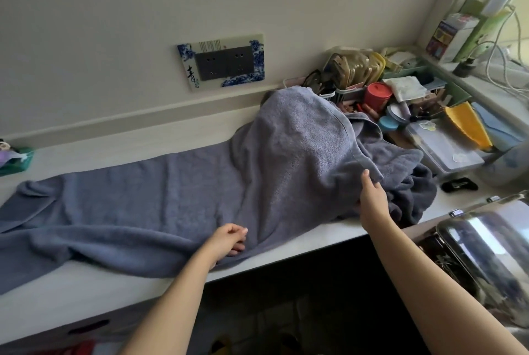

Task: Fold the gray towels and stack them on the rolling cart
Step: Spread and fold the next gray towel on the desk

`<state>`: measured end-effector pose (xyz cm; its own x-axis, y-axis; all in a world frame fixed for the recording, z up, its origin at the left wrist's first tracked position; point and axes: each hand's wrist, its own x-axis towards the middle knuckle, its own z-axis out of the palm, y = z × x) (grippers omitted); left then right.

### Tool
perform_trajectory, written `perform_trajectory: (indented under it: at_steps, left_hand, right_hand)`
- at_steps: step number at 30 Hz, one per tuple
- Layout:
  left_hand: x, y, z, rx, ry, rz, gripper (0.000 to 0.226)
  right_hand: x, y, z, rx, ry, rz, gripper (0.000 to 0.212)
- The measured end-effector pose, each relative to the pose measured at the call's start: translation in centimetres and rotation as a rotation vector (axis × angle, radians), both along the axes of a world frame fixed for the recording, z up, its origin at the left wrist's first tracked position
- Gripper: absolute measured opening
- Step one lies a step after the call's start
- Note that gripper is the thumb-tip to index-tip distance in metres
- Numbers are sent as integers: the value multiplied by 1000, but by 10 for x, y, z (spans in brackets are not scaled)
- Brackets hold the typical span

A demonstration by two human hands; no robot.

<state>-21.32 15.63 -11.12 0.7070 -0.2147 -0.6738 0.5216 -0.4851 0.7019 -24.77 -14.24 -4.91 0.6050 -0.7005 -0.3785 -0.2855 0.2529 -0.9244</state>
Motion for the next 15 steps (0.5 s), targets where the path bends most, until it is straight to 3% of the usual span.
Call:
perform_trajectory:
  at_steps: [6,10,15]
  left_hand:
    - [-2,2,10,-125,122,93,23]
    - [6,14,17,-274,80,259,27]
    - [20,52,37,-521,46,430,33]
  right_hand:
    - [7,27,13,18,-76,134,47]
    - [22,60,26,-3,-103,264,47]
    - [47,137,38,-63,-126,471,31]
